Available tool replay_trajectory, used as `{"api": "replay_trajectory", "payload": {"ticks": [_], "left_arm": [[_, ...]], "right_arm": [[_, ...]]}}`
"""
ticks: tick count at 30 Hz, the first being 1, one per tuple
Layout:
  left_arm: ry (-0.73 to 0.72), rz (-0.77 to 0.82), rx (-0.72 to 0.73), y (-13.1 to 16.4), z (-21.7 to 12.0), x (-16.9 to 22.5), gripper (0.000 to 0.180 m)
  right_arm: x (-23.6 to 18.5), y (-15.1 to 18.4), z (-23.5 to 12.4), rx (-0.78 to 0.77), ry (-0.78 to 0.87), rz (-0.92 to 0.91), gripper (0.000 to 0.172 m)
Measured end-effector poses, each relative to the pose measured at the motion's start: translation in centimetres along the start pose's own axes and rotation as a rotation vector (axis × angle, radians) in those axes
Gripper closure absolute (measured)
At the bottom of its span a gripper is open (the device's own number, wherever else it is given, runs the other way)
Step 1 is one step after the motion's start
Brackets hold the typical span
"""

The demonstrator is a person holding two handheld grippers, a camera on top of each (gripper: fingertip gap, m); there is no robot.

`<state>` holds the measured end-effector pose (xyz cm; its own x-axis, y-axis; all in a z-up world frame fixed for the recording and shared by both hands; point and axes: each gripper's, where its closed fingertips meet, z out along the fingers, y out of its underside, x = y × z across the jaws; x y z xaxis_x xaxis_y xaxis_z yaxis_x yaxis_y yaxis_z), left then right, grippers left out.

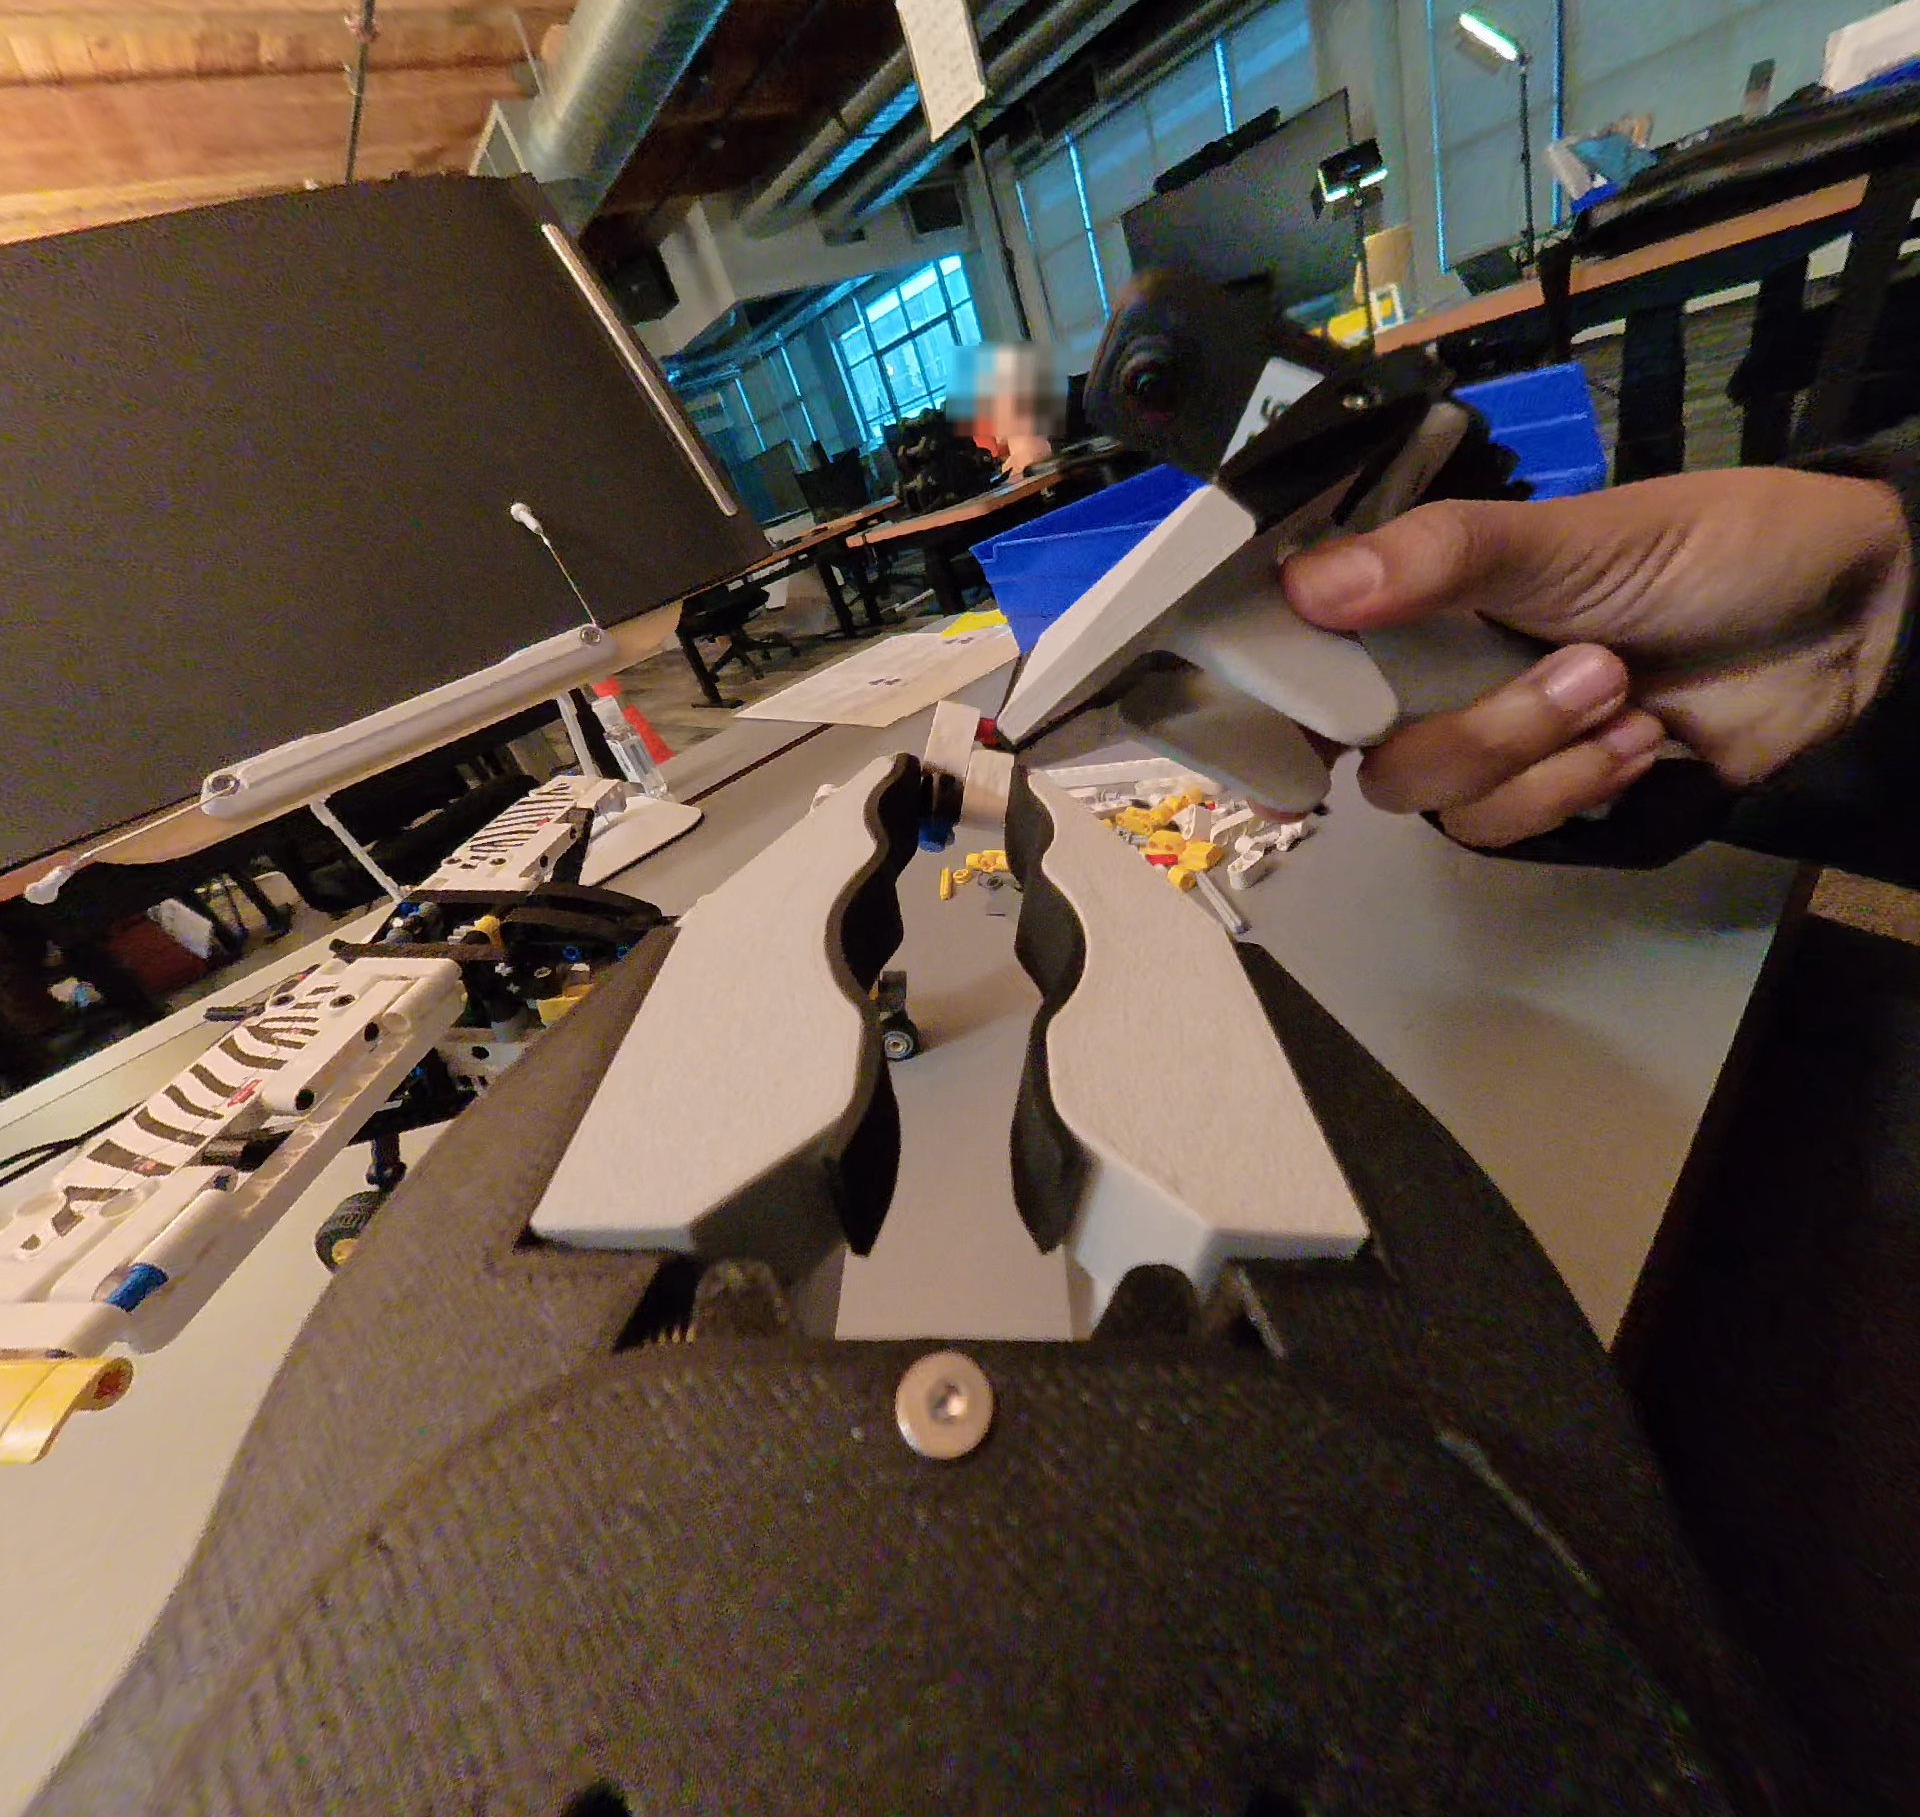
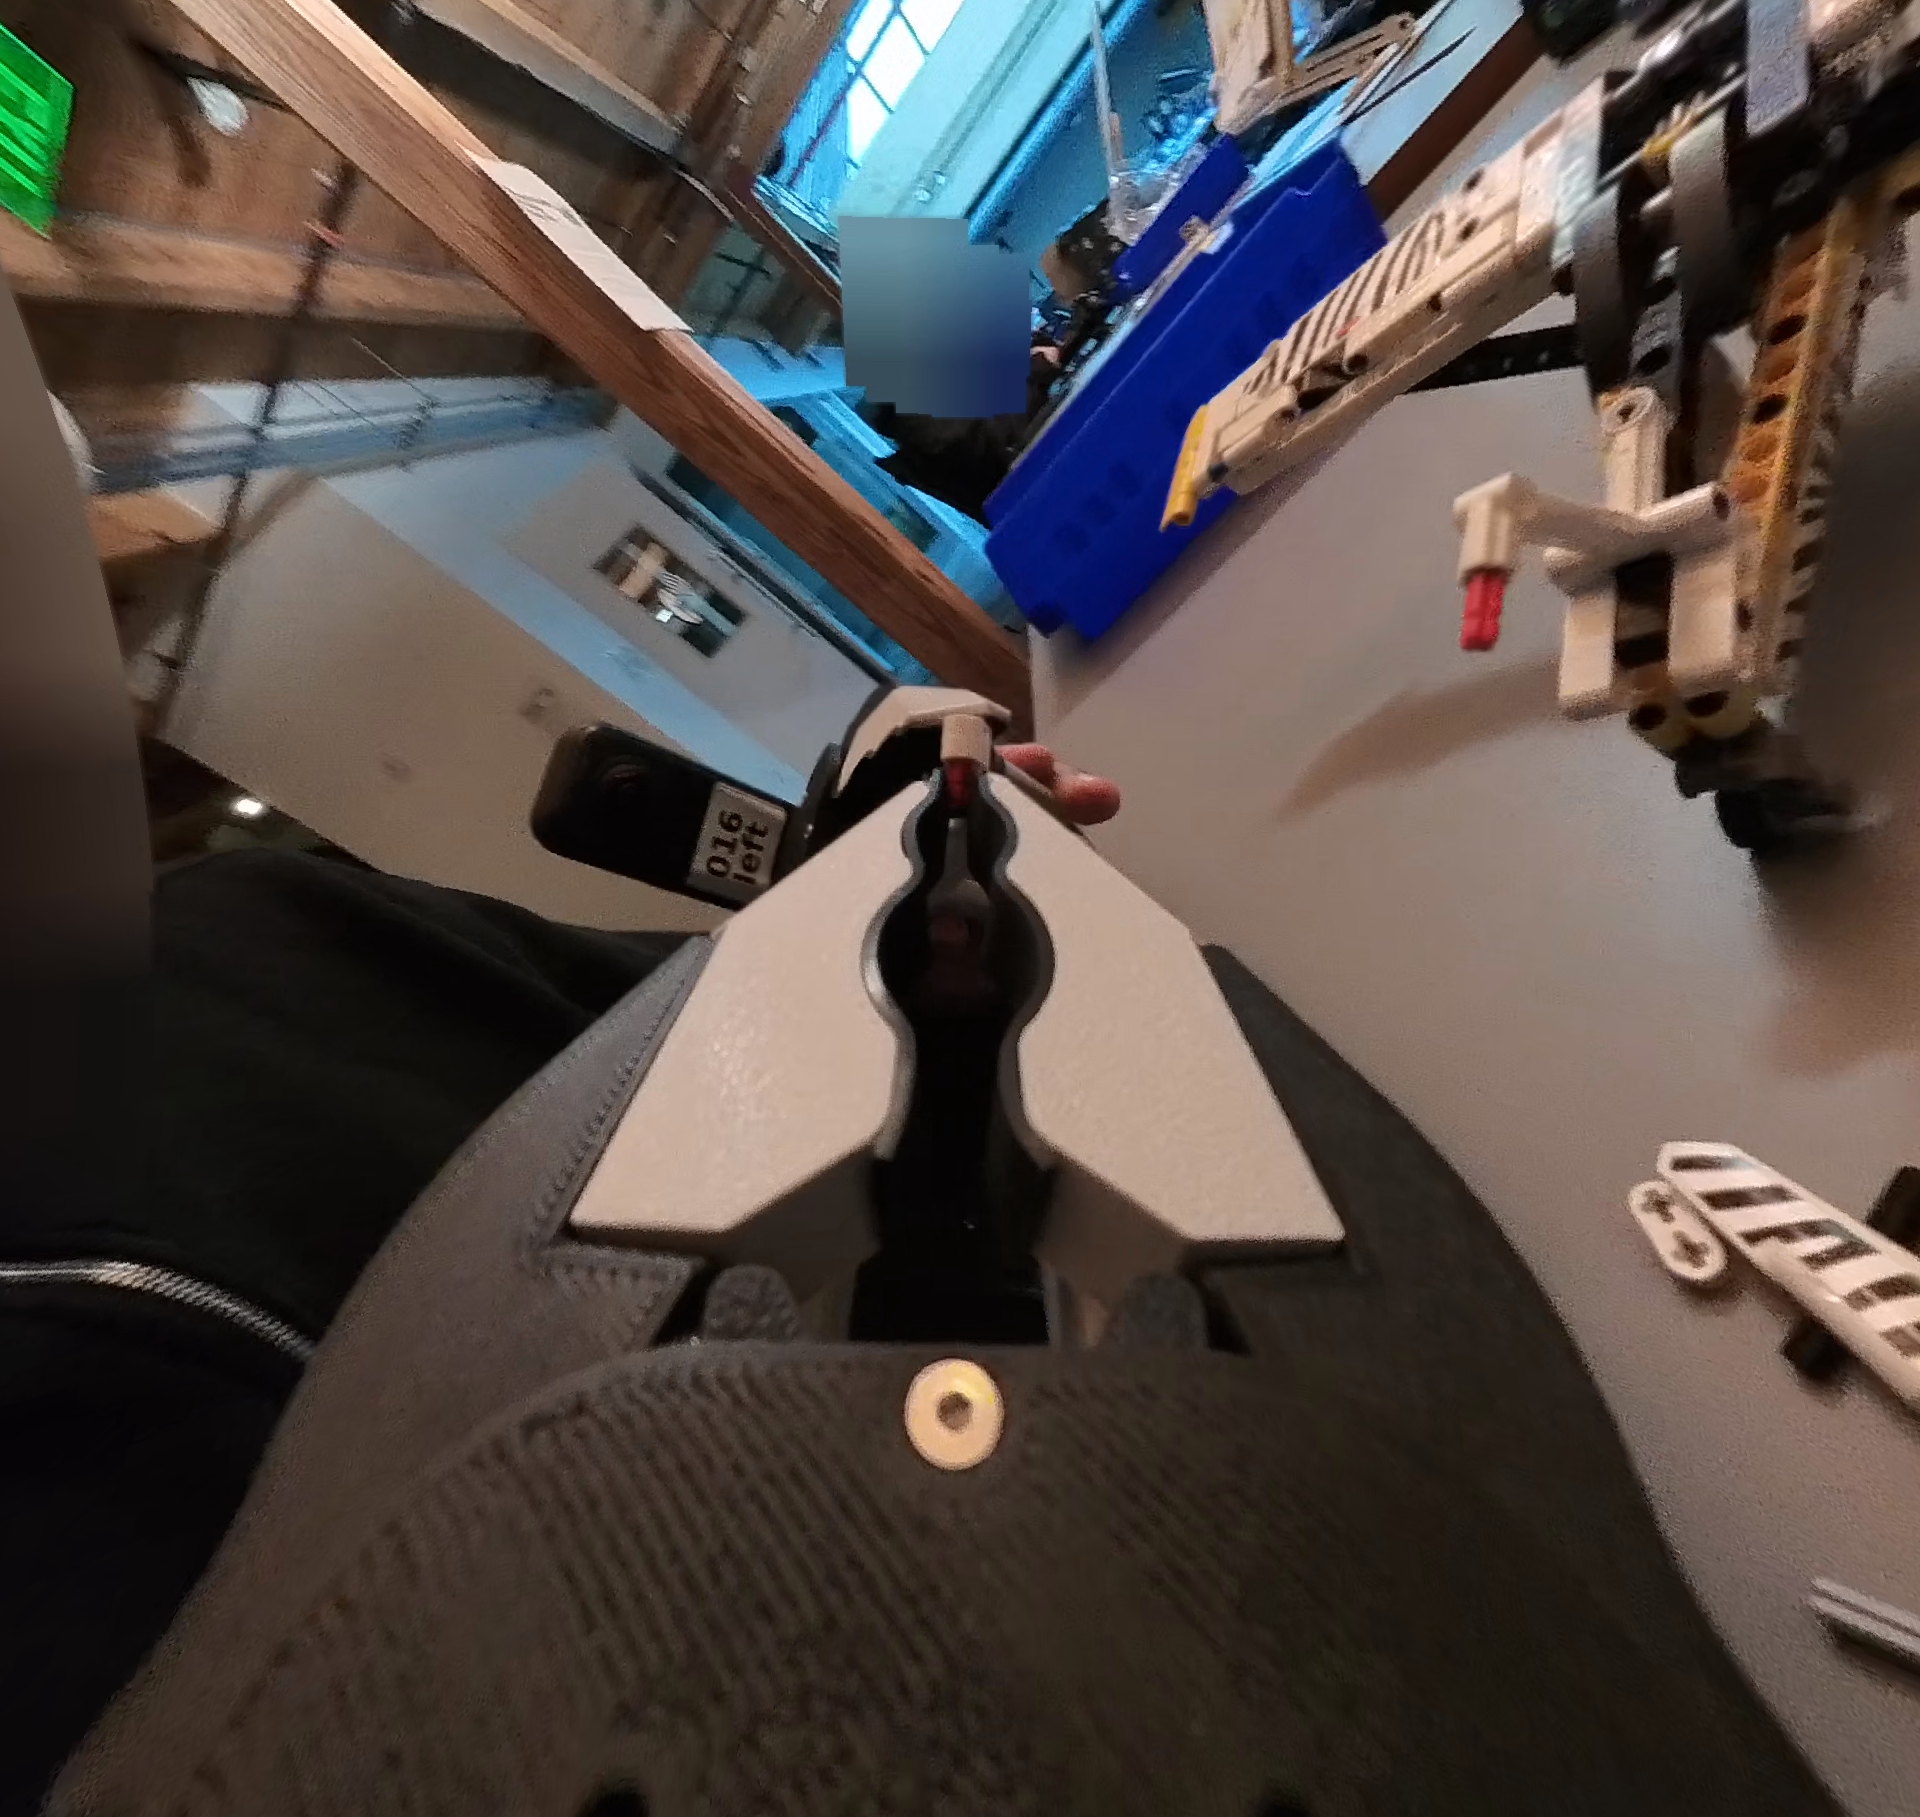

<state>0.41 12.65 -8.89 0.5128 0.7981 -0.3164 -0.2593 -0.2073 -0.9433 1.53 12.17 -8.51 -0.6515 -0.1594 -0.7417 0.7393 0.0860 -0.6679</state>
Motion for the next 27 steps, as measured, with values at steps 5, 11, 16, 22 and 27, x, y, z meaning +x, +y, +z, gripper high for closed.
{"api": "replay_trajectory", "payload": {"ticks": [5, 11, 16, 22, 27], "left_arm": [[0.004, 0.007, -0.013, 0.2, 0.1, 0.2, 0.166], [-0.015, 0.053, -0.065, 0.8, 0.5, 0.4, 0.166], [-0.025, 0.051, -0.118, 1.4, 0.9, 0.4, 0.166], [0.01, 0.059, -0.13, 1.6, 1.0, 0.7, 0.167], [0.109, 0.036, -0.081, 1.2, 0.4, 1.1, 0.167]], "right_arm": [[0.2, 0.2, -0.2, -0.028, 0.013, -0.013, 0.17], [1.1, 0.4, -0.6, -0.064, 0.083, -0.063, 0.17], [1.4, 0.3, -0.9, -0.113, 0.212, -0.197, 0.169], [1.9, 0.6, -1.0, -0.099, 0.162, -0.15, 0.17], [0.9, 0.8, -0.8, -0.154, 0.224, -0.407, 0.171]]}}
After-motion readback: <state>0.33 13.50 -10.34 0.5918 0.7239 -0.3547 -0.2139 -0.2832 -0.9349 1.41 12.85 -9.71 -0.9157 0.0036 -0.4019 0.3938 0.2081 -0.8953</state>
